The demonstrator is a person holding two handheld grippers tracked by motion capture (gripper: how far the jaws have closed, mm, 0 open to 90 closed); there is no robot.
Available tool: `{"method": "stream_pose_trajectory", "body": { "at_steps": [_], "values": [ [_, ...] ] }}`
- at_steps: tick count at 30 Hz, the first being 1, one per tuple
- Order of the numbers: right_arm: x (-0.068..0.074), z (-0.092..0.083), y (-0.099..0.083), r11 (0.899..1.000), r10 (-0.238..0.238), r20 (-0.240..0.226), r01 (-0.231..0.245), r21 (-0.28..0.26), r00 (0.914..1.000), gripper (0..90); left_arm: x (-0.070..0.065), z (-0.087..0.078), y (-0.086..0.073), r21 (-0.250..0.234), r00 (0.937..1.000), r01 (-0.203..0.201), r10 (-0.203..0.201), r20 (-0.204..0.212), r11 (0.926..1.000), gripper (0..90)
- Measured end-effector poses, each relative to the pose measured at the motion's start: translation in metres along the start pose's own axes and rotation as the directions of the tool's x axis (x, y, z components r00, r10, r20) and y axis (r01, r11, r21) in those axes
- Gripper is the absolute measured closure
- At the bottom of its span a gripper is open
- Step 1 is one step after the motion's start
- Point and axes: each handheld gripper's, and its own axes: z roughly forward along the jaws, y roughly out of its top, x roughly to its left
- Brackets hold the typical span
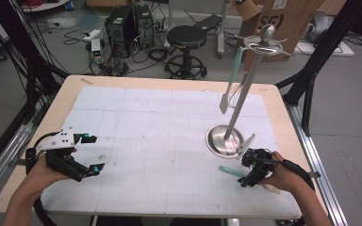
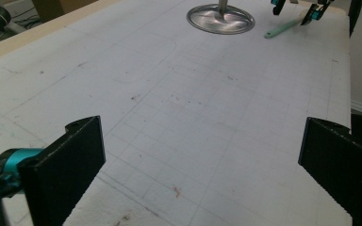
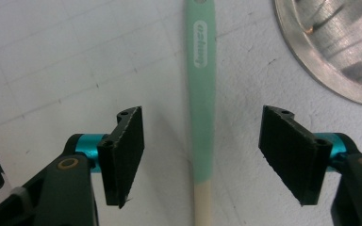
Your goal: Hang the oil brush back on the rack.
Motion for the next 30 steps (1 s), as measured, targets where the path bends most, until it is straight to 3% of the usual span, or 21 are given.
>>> {"method": "stream_pose_trajectory", "body": {
  "at_steps": [12,23,26,30],
  "values": [
    [0.0,0.008,0.013,0.999,0.021,-0.022,-0.02,0.043,0.9995,55.4,0.0,-0.001,0.0,-0.006,1.0,0.001,-0.001,-0.001,1.0,1.7],
    [0.004,0.012,0.025,0.991,-0.012,-0.013,0.014,0.135,0.9998,75.9,-0.001,0.0,0.002,-0.01,1.0,-0.004,0.004,0.003,0.9999,1.7],
    [0.005,0.012,0.028,0.987,-0.04,-0.001,0.039,0.159,0.9992,77.5,-0.002,-0.001,0.002,-0.011,1.0,-0.006,0.006,0.003,0.9999,1.7],
    [0.006,0.011,0.027,0.988,-0.046,-0.012,0.047,0.145,0.9989,78.2,-0.002,-0.001,0.002,-0.017,1.0,-0.004,0.004,0.003,0.9999,1.7]
  ]
}}
